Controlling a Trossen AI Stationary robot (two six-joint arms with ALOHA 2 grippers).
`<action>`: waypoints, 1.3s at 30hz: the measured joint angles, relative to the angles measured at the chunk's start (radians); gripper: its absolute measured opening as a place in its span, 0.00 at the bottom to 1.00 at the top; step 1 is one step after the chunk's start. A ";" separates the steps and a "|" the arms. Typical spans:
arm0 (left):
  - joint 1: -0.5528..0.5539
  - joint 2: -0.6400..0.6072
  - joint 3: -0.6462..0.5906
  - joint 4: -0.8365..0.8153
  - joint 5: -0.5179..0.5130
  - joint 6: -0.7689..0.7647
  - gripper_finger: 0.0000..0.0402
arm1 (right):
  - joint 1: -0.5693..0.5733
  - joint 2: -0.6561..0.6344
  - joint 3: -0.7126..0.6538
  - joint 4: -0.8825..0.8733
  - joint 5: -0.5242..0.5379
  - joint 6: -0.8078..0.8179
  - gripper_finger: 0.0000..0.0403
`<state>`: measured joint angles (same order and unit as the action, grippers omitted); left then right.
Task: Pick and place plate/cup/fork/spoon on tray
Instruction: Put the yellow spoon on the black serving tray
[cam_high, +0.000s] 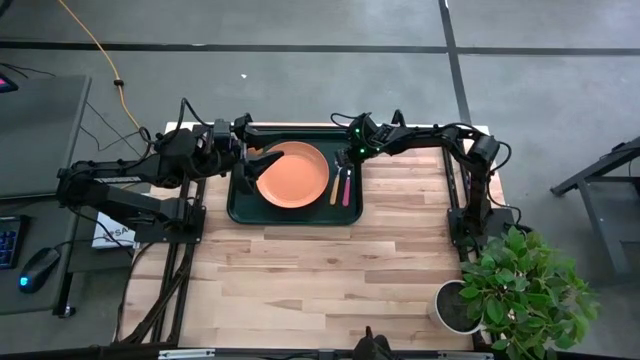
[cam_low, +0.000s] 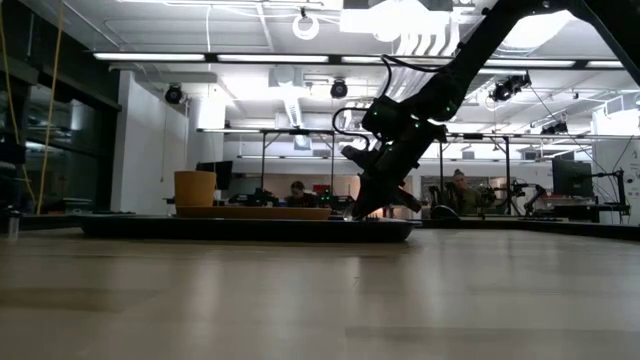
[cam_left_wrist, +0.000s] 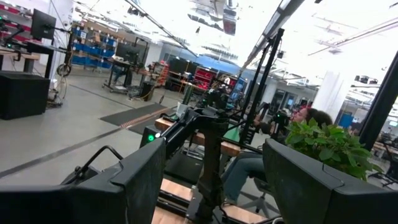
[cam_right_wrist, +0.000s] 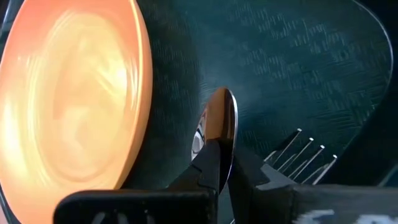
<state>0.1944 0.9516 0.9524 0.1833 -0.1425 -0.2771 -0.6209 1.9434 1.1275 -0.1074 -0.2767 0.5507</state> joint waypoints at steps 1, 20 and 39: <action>0.000 0.000 0.000 0.000 0.000 0.000 0.62 | 0.000 0.000 0.000 0.000 0.000 0.000 0.00; 0.000 0.001 0.000 0.000 0.000 0.000 0.62 | 0.002 0.002 -0.002 -0.004 0.041 -0.009 0.18; 0.000 0.001 0.000 -0.008 -0.003 0.000 0.62 | 0.015 -0.004 -0.002 -0.009 0.093 -0.010 0.19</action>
<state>0.1947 0.9527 0.9524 0.1754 -0.1453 -0.2771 -0.6060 1.9395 1.1252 -0.1162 -0.1835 0.5407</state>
